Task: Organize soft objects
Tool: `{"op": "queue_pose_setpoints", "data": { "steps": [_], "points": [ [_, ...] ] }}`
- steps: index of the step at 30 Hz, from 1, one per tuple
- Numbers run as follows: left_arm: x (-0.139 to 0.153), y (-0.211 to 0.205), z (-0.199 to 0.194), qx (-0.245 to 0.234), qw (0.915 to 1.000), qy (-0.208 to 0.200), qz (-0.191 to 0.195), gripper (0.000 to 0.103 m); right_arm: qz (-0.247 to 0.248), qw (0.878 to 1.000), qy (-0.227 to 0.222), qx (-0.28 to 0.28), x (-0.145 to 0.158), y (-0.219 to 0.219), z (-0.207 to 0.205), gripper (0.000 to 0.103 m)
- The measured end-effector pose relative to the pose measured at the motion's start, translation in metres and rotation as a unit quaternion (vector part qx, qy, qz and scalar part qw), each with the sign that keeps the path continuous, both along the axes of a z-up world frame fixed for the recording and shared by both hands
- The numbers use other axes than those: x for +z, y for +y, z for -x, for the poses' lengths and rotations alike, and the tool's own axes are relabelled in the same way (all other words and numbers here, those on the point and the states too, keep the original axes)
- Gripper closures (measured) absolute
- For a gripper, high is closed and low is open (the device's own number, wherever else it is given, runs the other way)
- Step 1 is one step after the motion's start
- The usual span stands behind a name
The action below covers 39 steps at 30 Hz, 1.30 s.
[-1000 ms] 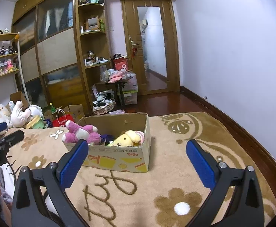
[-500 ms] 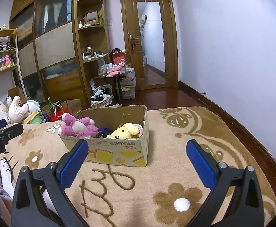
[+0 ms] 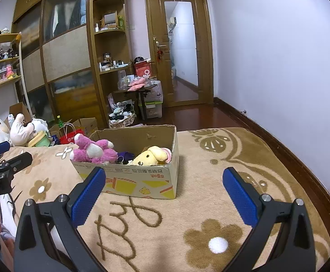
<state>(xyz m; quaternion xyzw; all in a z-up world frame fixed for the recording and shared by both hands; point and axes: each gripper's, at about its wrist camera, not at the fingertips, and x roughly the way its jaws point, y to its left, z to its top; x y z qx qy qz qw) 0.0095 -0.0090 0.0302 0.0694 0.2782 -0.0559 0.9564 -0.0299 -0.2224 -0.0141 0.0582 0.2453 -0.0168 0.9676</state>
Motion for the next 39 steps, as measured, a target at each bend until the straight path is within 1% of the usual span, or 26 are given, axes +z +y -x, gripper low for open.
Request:
{"op": "queue_pose_setpoints", "data": {
  "steps": [12,16,19,22,32,39],
  "points": [
    [0.000,-0.002,0.002,-0.003,1.0000,-0.005,-0.002,0.001,0.002,1.000,-0.001,-0.001,0.000,-0.001,0.000,0.000],
    [0.001,-0.003,0.003,0.003,0.9999,-0.013,-0.008,0.001,0.002,1.000,-0.003,-0.004,-0.001,-0.005,-0.002,0.000],
    [0.001,-0.003,0.001,-0.002,1.0000,-0.007,-0.005,0.001,0.002,1.000,-0.003,-0.006,-0.001,-0.009,-0.004,0.000],
    [0.002,-0.004,0.001,0.002,0.9998,-0.013,-0.012,0.001,0.002,1.000,-0.002,-0.005,-0.002,-0.009,-0.004,0.000],
    [0.003,-0.001,0.000,0.008,0.9999,-0.011,0.000,0.001,0.004,1.000,-0.002,-0.004,-0.001,-0.007,-0.004,0.000],
    [0.002,-0.001,-0.001,0.009,0.9999,-0.011,0.000,0.001,0.006,1.000,0.001,-0.006,-0.003,-0.008,-0.006,0.000]
  ]
}}
